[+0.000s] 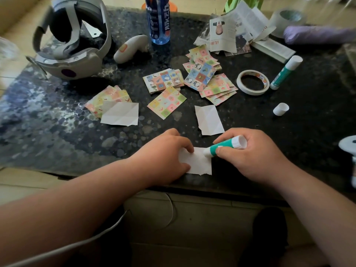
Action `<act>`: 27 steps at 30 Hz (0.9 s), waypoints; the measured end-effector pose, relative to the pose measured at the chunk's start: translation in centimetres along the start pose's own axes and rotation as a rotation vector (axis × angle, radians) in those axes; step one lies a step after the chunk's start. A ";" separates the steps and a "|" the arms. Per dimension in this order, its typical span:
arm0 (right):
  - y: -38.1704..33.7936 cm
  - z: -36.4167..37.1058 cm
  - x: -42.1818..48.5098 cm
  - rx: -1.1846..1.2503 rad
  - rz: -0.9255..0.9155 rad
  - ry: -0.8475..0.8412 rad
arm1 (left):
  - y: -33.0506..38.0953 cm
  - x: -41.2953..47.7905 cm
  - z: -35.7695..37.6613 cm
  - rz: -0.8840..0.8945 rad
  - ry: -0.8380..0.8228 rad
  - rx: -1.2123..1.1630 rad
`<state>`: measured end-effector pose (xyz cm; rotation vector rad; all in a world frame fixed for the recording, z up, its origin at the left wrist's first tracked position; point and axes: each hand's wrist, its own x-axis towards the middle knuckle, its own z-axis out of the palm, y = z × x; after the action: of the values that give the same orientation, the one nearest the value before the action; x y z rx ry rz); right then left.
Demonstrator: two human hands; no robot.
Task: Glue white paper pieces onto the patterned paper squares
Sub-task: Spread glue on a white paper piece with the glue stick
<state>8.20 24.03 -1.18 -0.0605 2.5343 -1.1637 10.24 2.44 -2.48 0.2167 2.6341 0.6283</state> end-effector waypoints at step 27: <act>-0.3 0.7 0.5 -0.086 0.004 -0.028 | 0.1 0.1 0.3 -0.020 0.011 0.003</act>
<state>7.98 23.20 -1.52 -0.0924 2.5578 -1.0449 10.27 2.68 -2.71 0.1884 2.6448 0.6203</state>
